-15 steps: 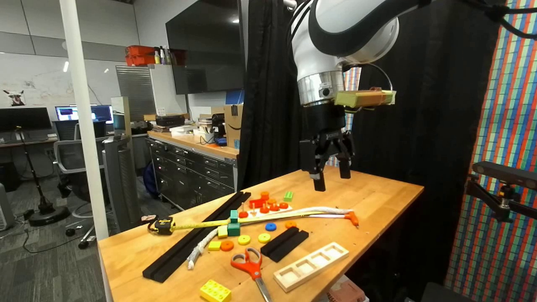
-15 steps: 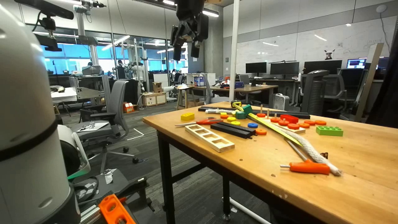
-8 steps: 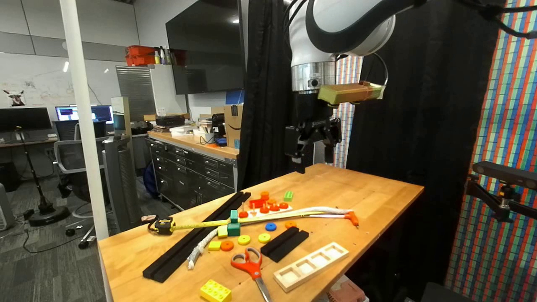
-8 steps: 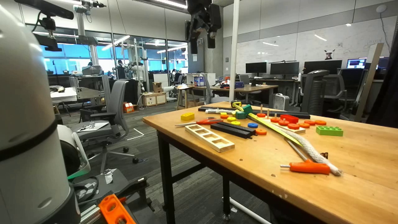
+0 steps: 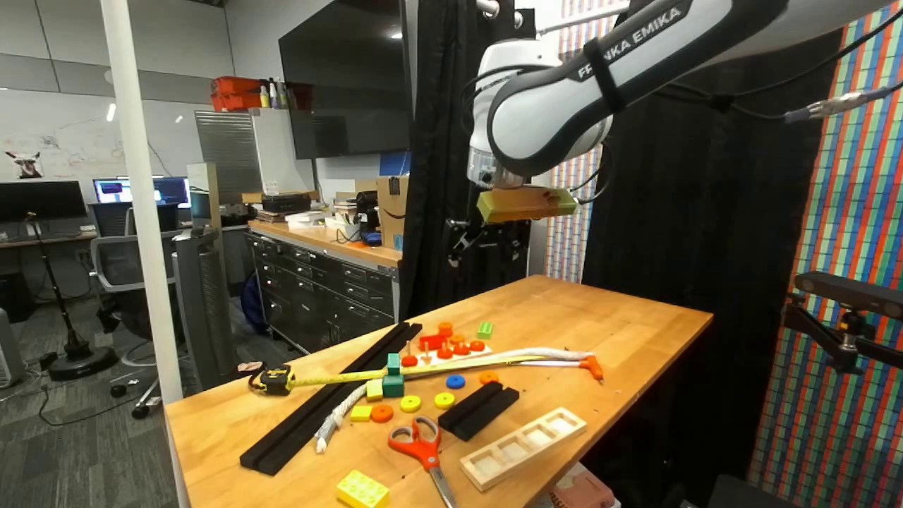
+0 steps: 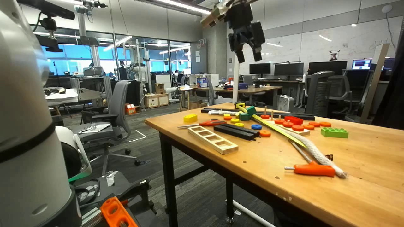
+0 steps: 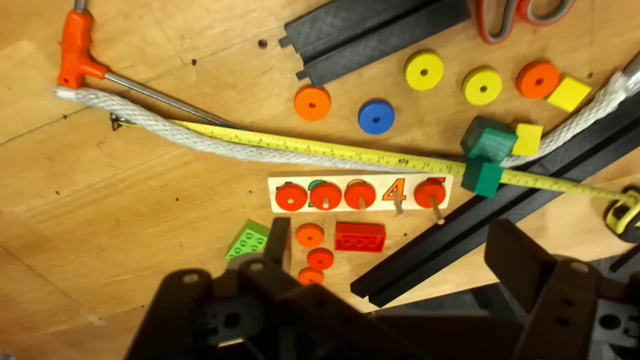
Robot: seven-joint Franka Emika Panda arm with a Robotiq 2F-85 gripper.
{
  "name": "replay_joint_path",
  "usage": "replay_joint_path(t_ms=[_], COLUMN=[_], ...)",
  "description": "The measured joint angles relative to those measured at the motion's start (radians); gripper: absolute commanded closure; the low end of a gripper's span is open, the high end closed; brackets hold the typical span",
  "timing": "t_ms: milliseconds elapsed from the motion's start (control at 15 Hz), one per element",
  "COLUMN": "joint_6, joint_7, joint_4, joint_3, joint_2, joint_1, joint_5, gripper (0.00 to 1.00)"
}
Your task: Stack the green toy on top of the yellow one.
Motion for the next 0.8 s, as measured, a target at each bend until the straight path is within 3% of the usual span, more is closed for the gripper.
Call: replay_joint_path(t_ms=[400,800], joint_6=[0.23,0.306], joint_7=[0.103,0.159], joint_4=[0.052,0.193], joint_3=[-0.092,-0.191], joint_2=[0.213,0.43], joint_1=[-0.039,-0.038], joint_5=[-0.017,0.012], gripper=[0.0,0.0])
